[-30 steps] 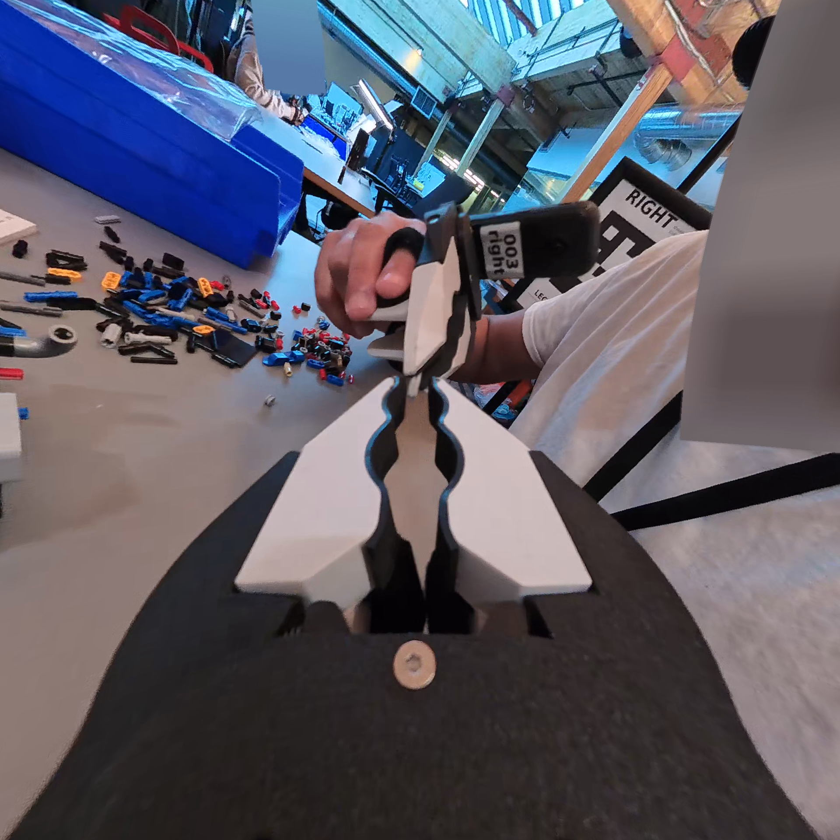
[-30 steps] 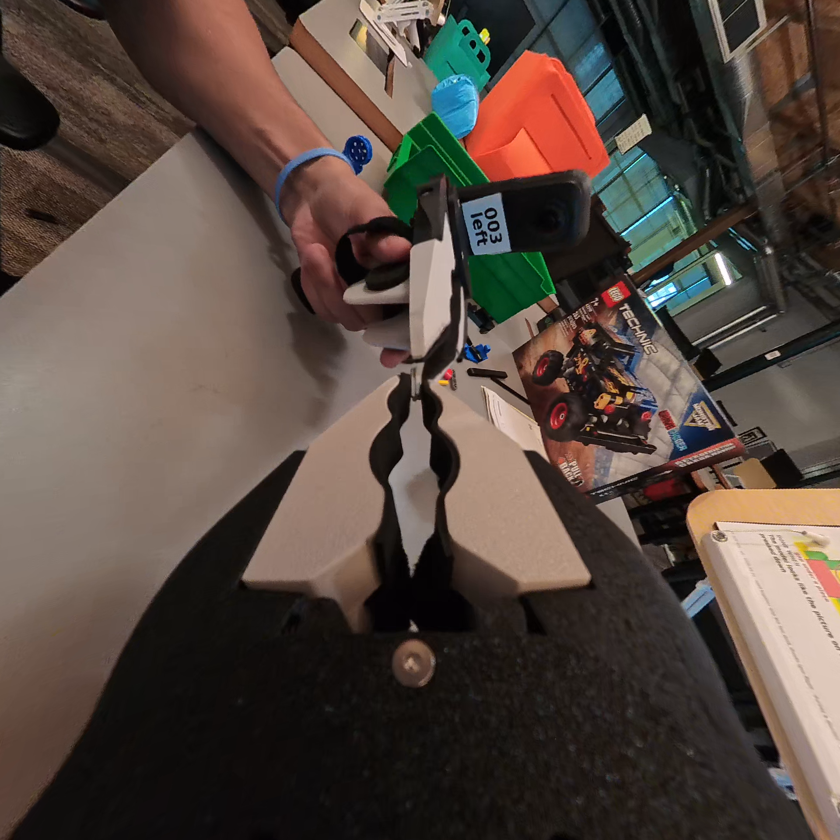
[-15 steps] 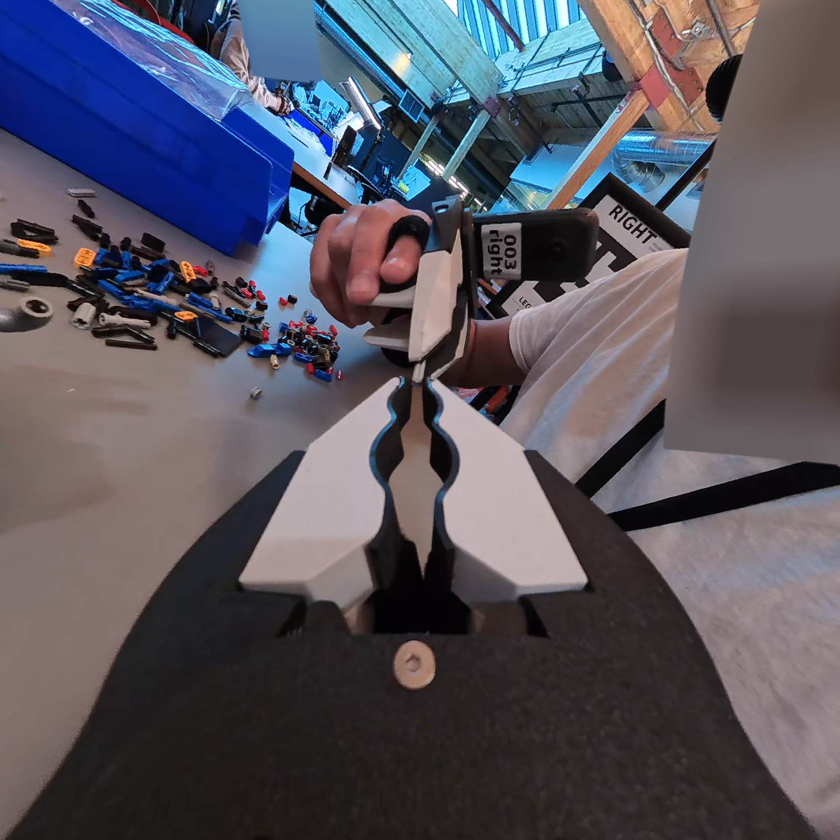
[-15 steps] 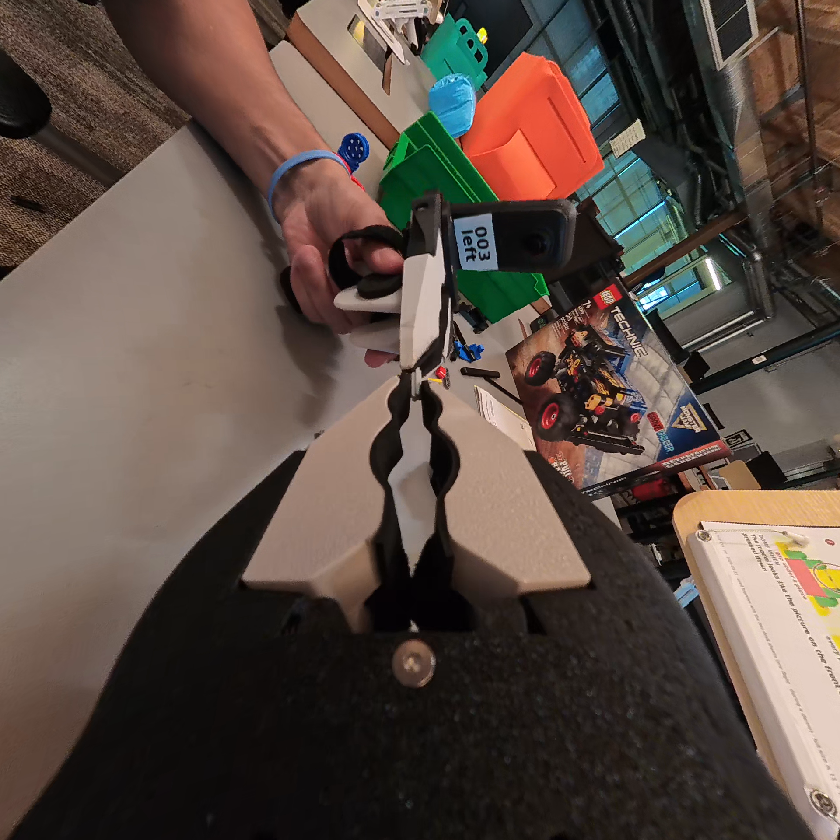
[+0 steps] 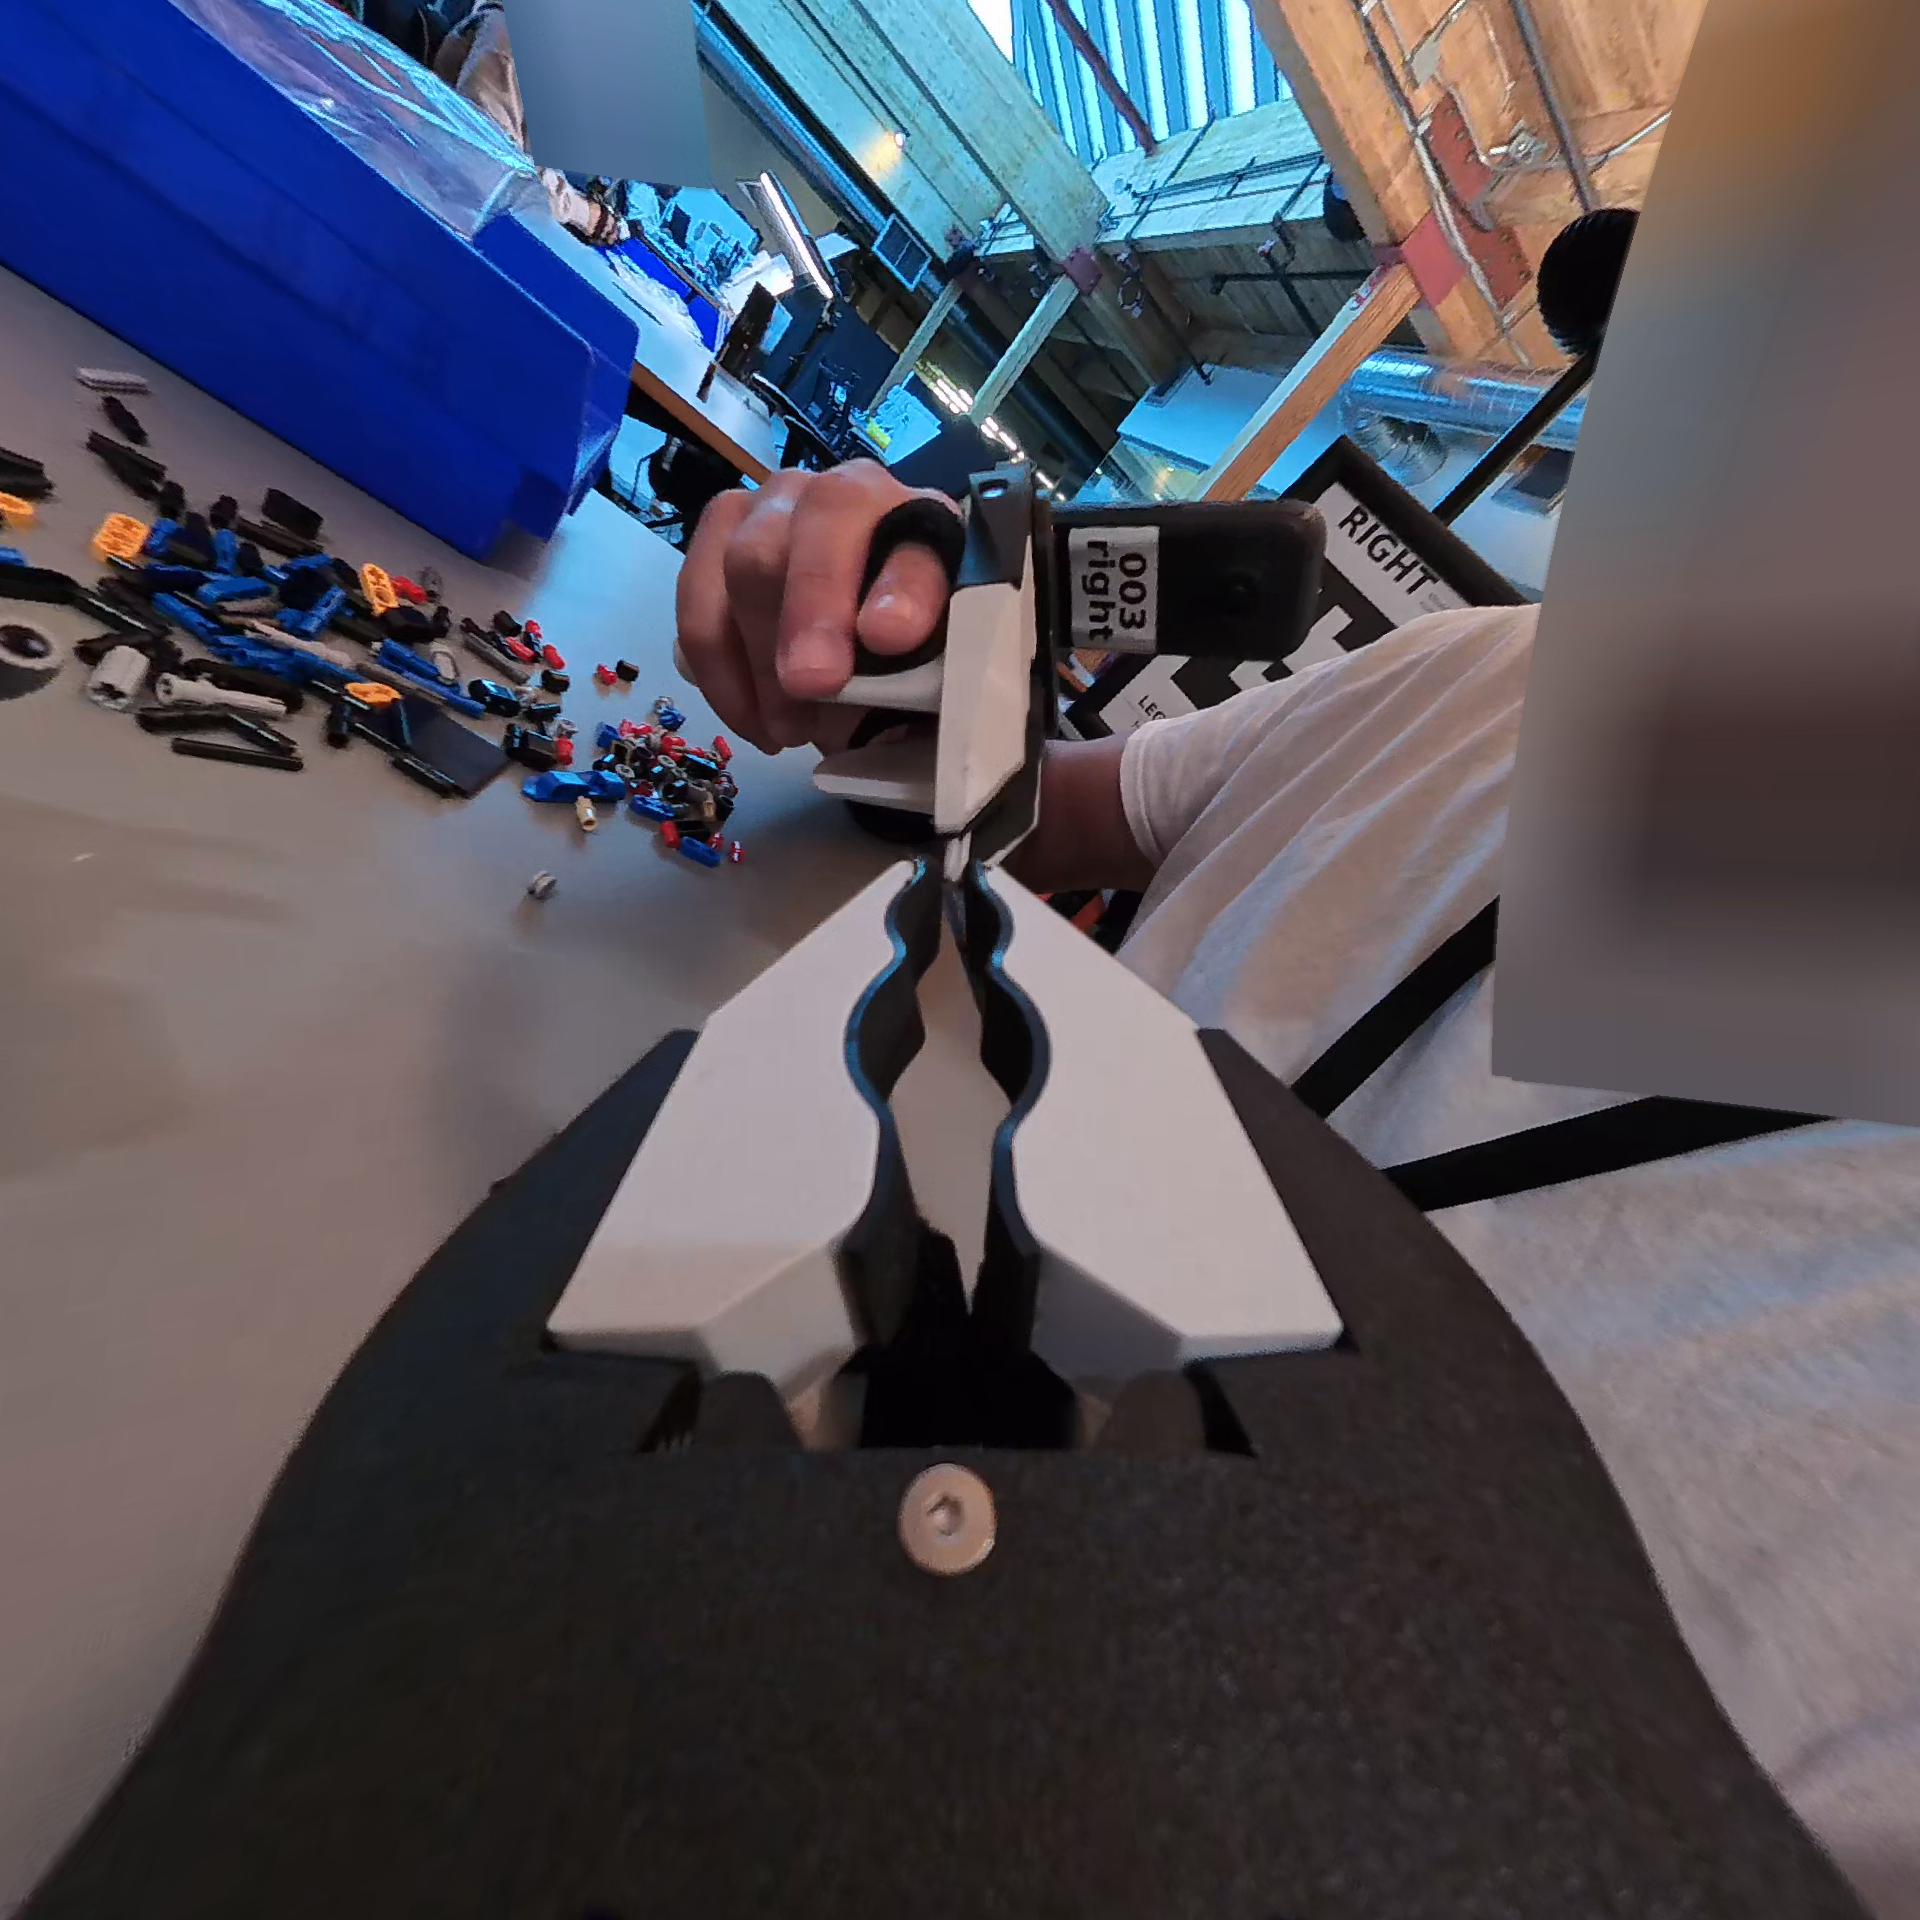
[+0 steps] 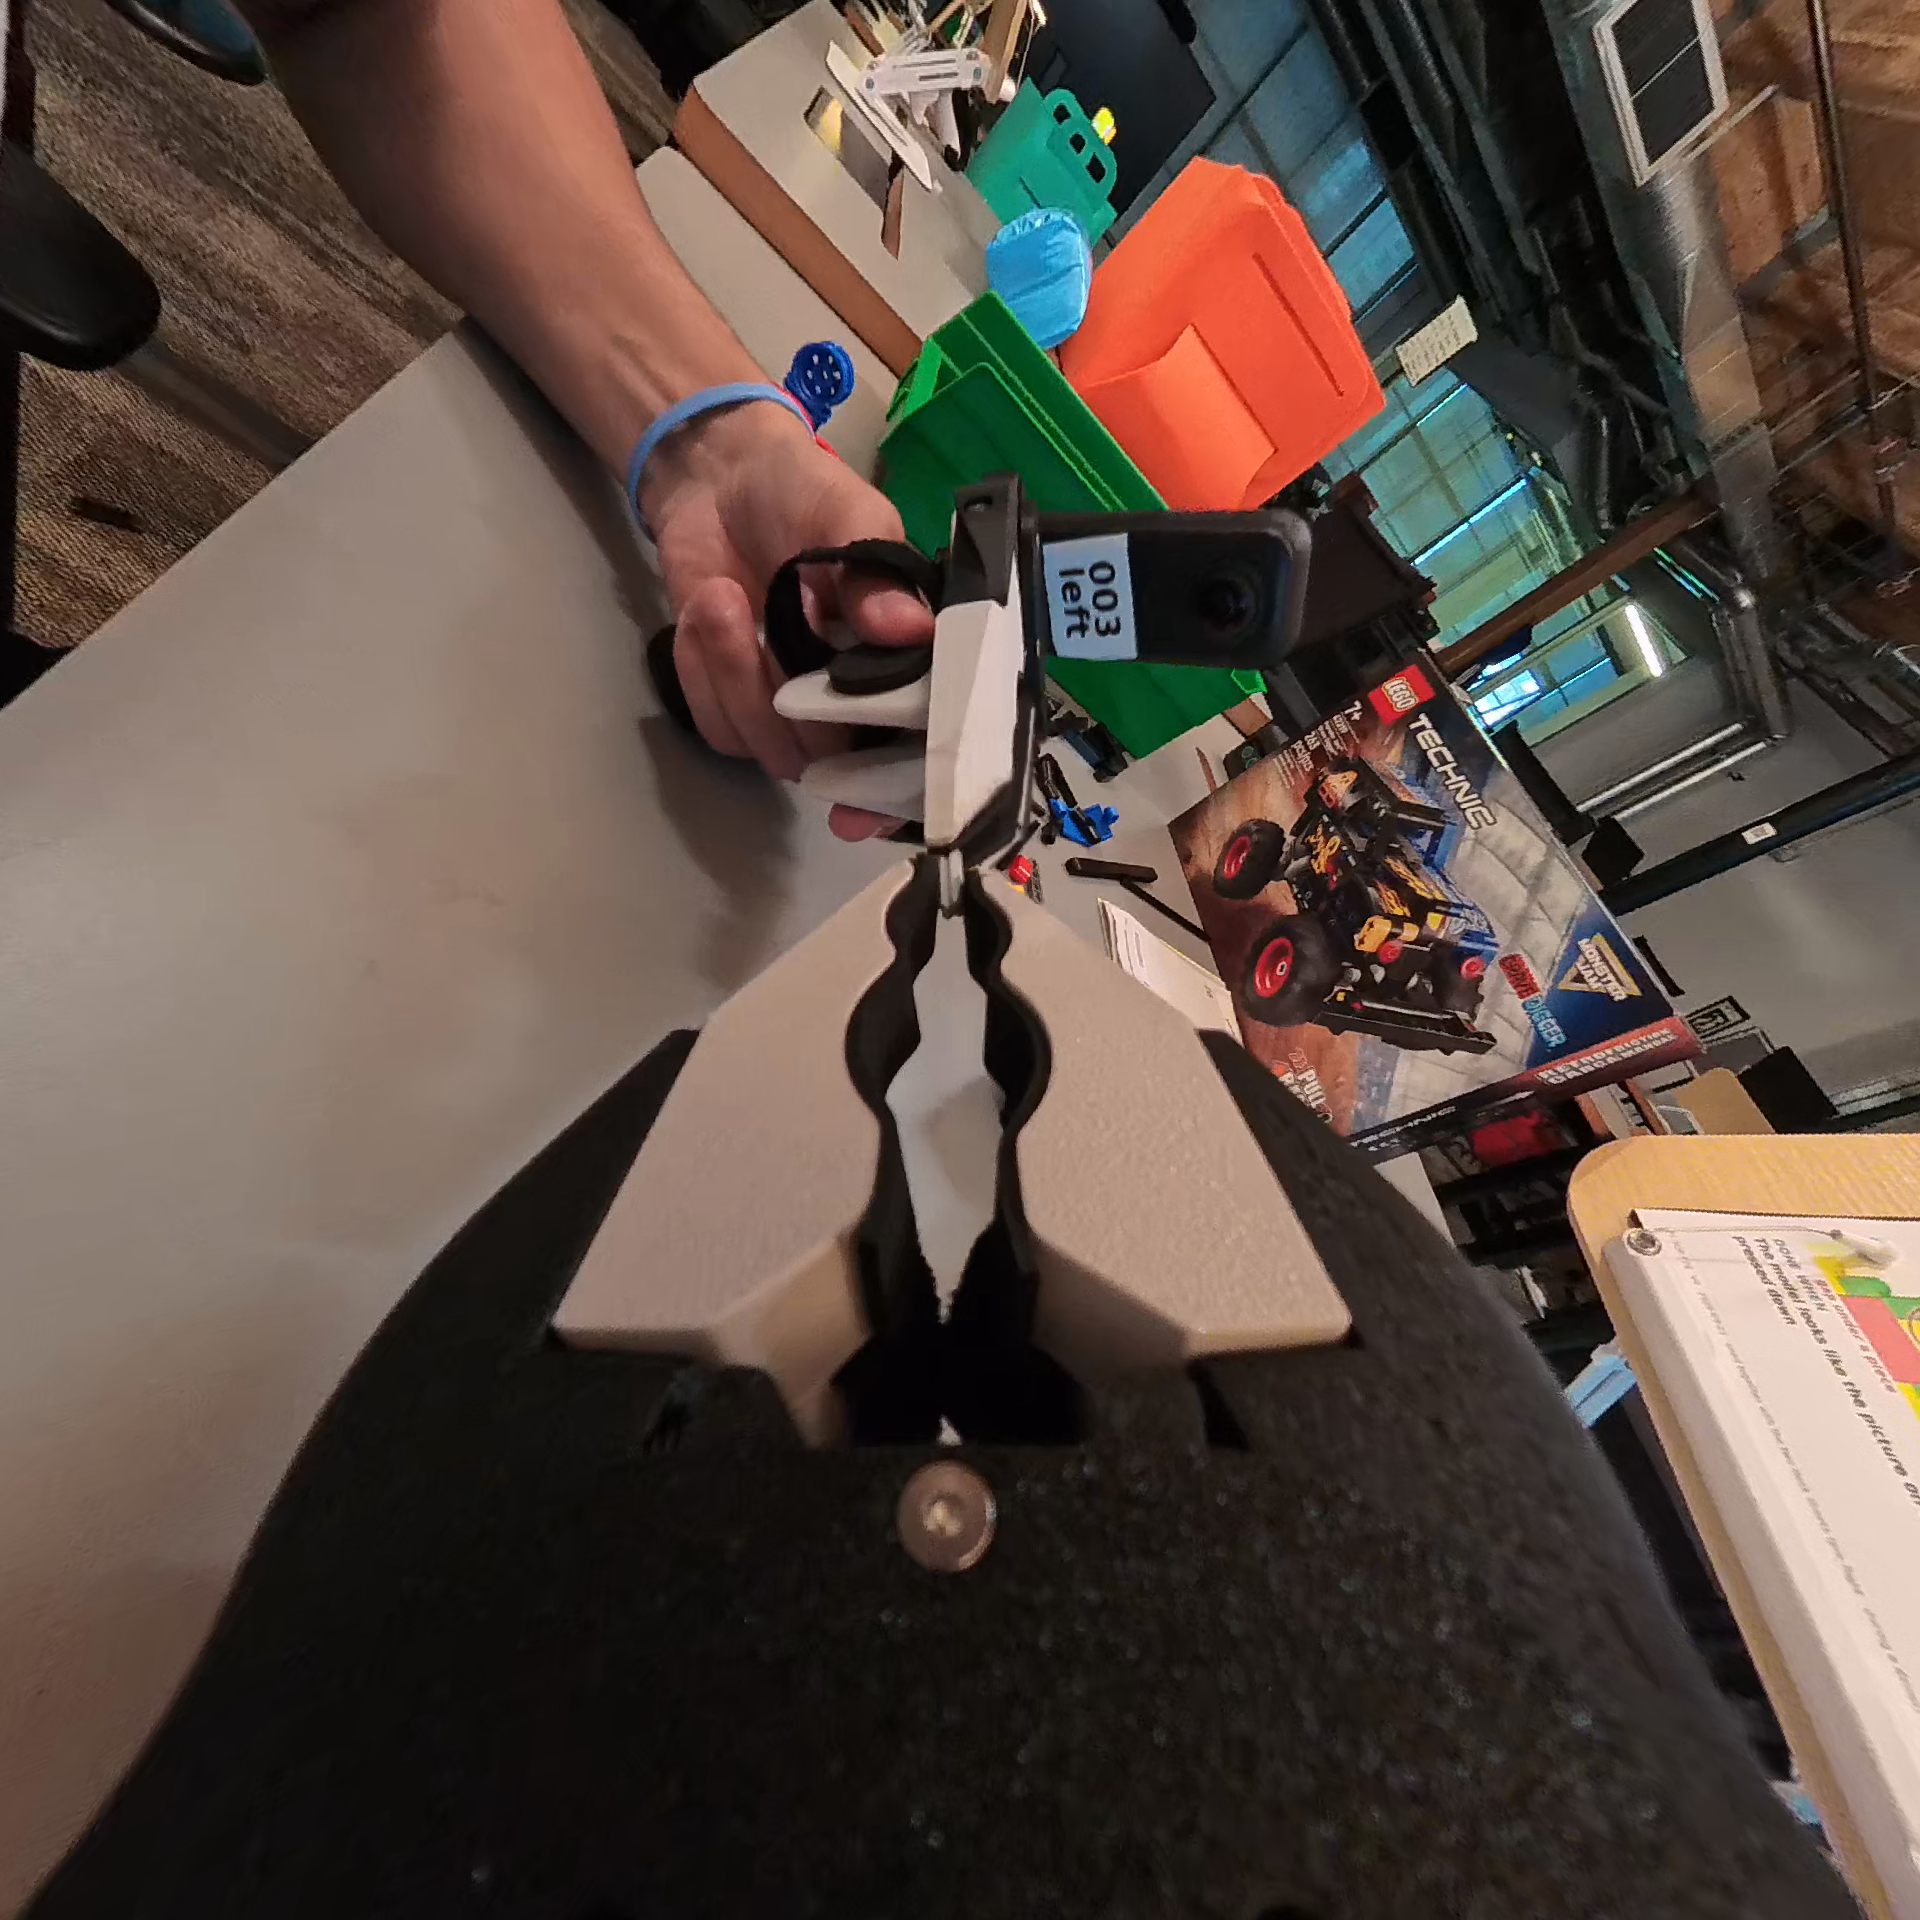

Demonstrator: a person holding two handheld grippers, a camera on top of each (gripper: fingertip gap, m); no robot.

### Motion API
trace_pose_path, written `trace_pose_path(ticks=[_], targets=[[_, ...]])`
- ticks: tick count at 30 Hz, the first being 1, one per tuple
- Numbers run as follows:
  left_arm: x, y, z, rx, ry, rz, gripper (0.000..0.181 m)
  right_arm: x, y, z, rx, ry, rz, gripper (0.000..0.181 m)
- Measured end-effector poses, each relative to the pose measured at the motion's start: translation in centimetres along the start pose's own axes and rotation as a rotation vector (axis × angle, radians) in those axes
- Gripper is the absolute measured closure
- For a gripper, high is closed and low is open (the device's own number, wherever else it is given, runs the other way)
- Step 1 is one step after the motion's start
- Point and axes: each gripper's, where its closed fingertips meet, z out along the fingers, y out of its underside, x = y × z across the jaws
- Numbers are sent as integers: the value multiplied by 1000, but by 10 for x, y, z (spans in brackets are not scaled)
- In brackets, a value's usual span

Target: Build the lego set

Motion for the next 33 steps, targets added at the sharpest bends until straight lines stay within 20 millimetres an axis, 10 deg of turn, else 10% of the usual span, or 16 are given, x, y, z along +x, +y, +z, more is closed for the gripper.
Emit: trace_pose_path(ticks=[26, 33], targets=[[20, 0, 5, 17, 161, -81, 179, -3, -17, 0, 130, -61, 120, 178], [-55, 14, -38, -253, -415, 244, 158, 25, 20, -12, 10, -50, 252, 178]])
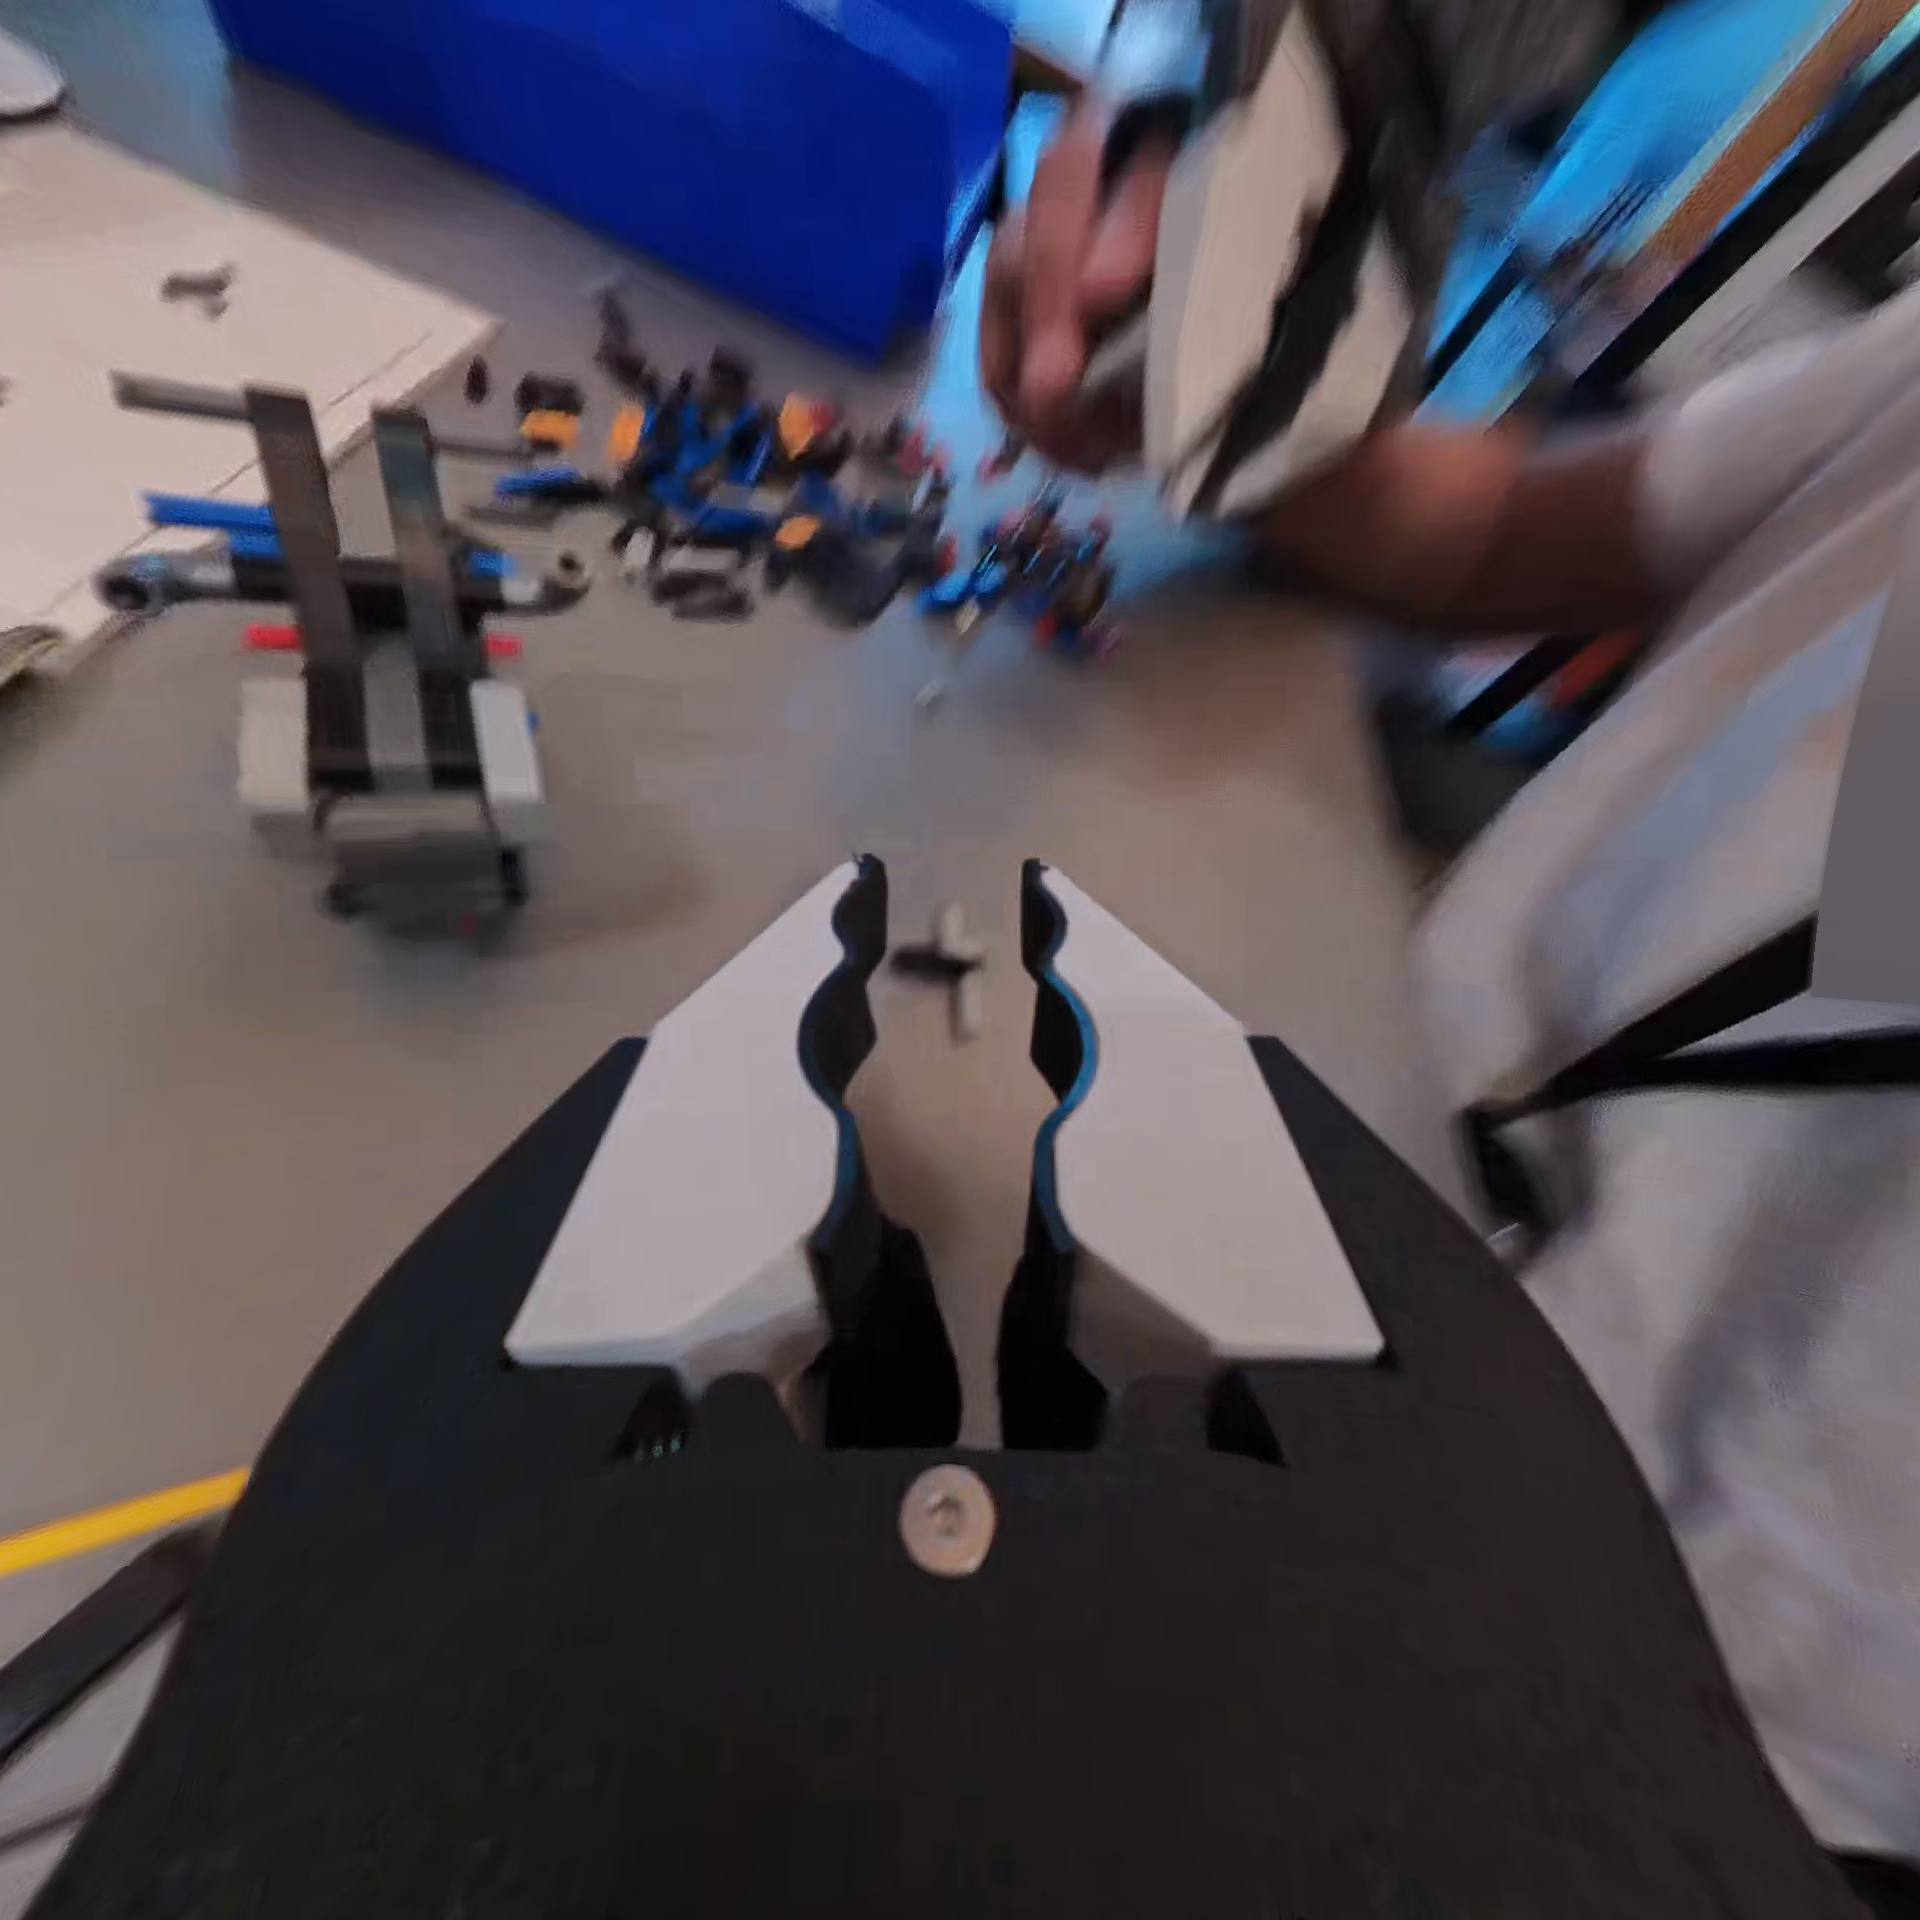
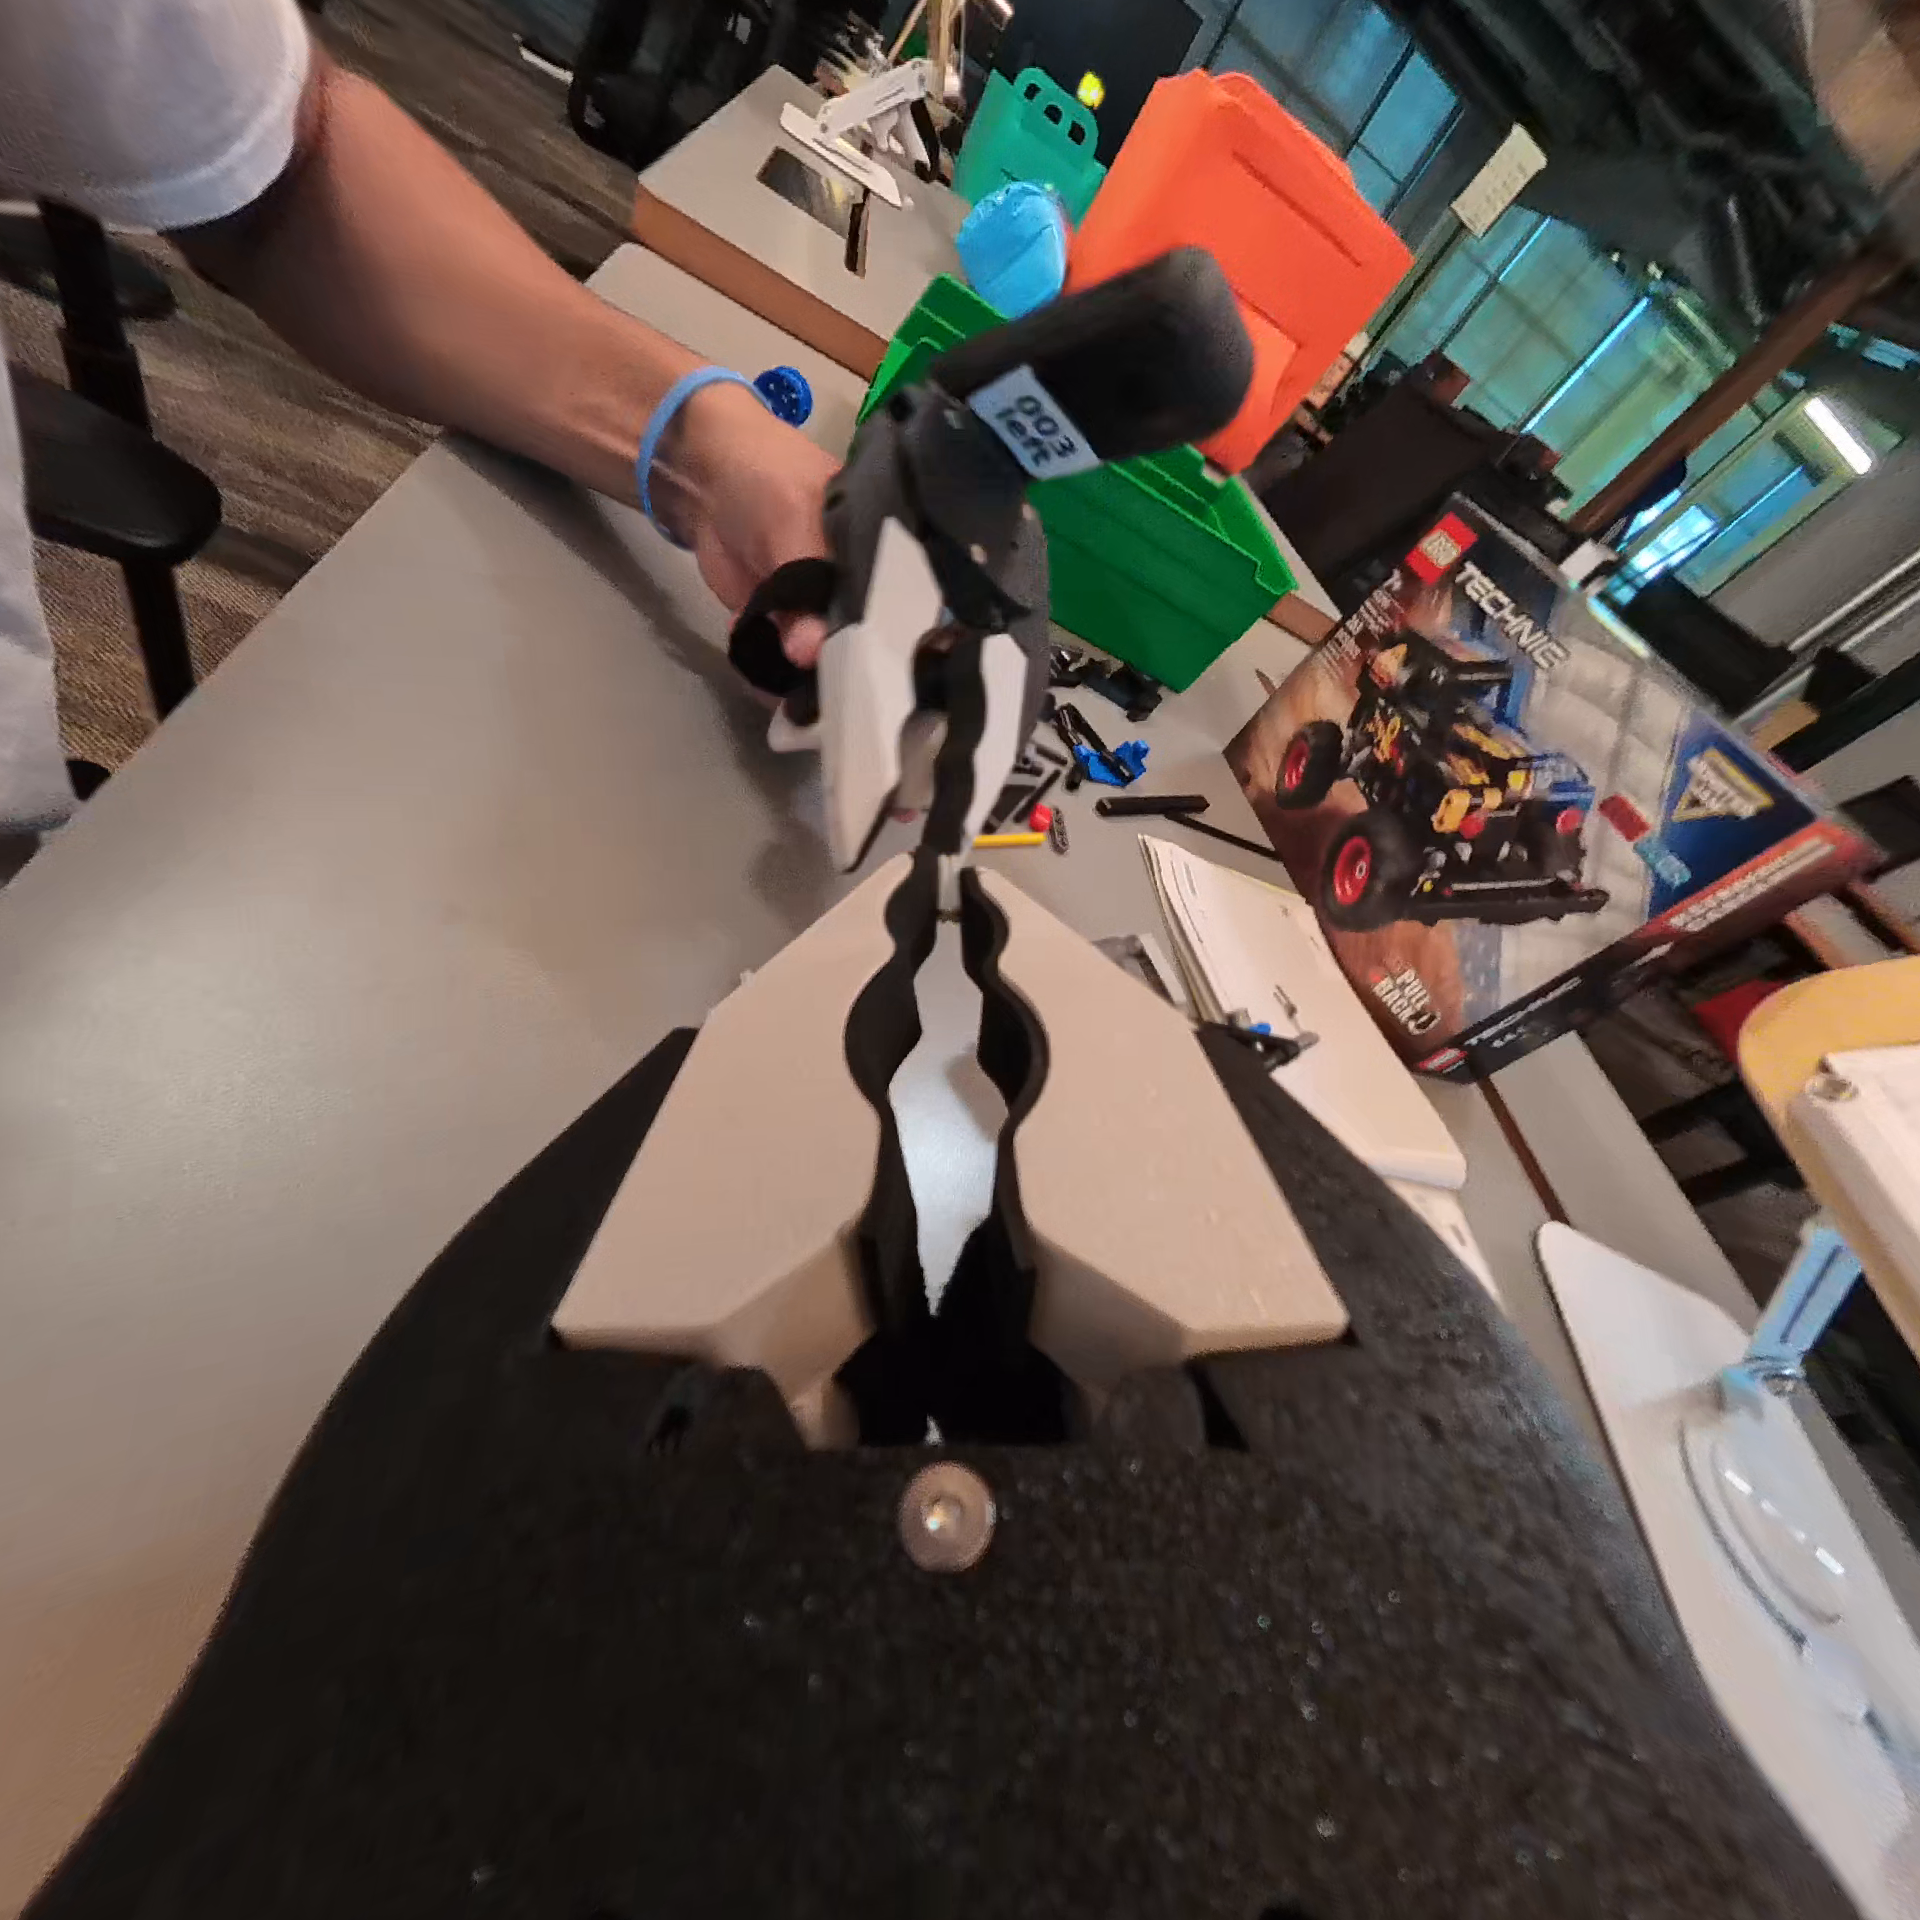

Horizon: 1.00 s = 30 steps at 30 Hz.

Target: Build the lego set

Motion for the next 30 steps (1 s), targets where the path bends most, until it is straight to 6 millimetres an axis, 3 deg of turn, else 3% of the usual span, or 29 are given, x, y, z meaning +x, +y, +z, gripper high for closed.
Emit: trace_pose_path(ticks=[3, 7, 16, 18, 21, 26, 30], targets=[[-7, 29, 9, -186, -112, 139, 146, 1, 12, 0, -32, -25, 52, 178], [-1, 45, 24, -273, -123, 195, 141, -6, 24, 7, -66, -57, 59, 178], [-8, 50, 37, -326, -207, 278, 145, -4, 31, 10, -99, -60, 107, 178], [-8, 50, 37, -327, -204, 282, 159, -2, 32, 9, -97, -60, 127, 178], [-7, 50, 38, -327, -207, 306, 159, -3, 33, 9, -101, -62, 131, 178], [-19, 39, 31, -326, -425, 727, 159, -10, 43, 13, -167, -91, 109, 178], [-14, 26, 28, -298, -571, 1010, 159, -20, 65, 22, -292, -151, 277, 178]])
